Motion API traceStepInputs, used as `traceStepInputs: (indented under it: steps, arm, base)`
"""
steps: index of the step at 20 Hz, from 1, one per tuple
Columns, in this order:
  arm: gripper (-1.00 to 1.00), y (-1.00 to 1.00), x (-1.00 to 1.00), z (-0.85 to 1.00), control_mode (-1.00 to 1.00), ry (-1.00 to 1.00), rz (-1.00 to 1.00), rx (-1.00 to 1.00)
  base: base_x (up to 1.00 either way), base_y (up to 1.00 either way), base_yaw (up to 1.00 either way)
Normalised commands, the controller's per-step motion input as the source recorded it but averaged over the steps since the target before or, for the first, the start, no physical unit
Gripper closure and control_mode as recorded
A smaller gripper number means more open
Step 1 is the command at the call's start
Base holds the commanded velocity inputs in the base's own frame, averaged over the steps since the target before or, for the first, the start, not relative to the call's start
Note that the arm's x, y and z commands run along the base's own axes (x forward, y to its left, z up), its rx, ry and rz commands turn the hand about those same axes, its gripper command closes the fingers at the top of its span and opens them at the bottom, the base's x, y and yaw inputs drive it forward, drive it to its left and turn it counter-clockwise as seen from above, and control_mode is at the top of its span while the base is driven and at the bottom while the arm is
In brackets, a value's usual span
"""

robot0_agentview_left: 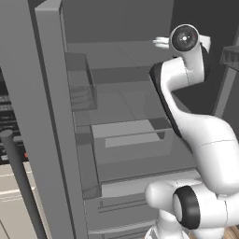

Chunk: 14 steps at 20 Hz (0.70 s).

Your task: Open the fridge, grab two sodas, and place both sodas inside the bowl with ice on the dining counter.

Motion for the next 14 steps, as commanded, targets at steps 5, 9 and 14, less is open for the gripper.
traceStepInputs:
  steps: [5, 9, 14]
  arm:
    - [-1.00, -0.18, 0.43, 0.00, -1.00, 0.00, 0.00, 0.00]
    - [-1.00, -0.19, 0.38, 0.00, -1.00, 0.00, 0.00, 0.00]
    - [-1.00, -0.14, 0.35, 0.00, -1.00, 0.00, 0.00, 0.00]
  base:
    - [0.00, 0.00, 0.00]
    - [0.00, 0.00, 0.00]
    - [0.00, 0.00, 0.00]
